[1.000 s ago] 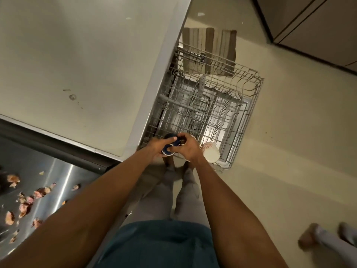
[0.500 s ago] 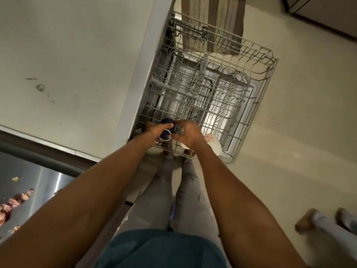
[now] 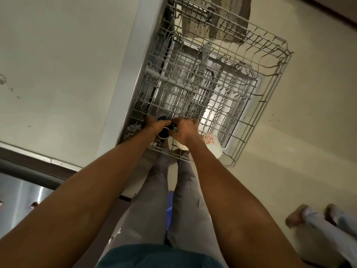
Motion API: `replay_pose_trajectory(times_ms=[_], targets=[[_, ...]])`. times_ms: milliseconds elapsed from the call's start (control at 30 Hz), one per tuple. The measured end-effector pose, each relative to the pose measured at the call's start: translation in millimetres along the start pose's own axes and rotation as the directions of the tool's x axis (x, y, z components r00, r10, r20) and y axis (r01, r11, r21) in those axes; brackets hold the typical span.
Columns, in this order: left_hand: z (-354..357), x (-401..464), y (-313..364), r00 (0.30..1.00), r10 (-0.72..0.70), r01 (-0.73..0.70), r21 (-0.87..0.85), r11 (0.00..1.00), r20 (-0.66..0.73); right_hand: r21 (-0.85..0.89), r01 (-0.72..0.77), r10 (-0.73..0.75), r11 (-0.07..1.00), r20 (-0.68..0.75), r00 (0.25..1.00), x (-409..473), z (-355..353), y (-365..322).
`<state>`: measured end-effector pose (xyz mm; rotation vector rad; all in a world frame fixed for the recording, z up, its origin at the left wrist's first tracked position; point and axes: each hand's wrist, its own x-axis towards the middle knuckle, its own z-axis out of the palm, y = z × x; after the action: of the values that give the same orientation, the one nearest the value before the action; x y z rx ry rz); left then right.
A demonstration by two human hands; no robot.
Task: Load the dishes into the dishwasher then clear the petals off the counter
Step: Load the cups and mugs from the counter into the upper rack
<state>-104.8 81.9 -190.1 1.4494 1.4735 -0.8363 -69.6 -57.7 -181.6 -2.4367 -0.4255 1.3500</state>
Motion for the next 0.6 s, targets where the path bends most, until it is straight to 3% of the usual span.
replay_pose_trajectory(times_ms=[233, 600], targets=[[12, 17, -3, 1.0, -0.011, 0.011, 0.013, 1.0, 0.022, -0.092, 0.005, -0.002, 0.996, 0.029, 1.0, 11, -4, 7], [12, -2, 5, 0.998, 0.04, -0.038, 0.034, 0.999, -0.053, -0.061, -0.001, 0.003, 0.998, 0.03, 1.0, 12, 9, 9]])
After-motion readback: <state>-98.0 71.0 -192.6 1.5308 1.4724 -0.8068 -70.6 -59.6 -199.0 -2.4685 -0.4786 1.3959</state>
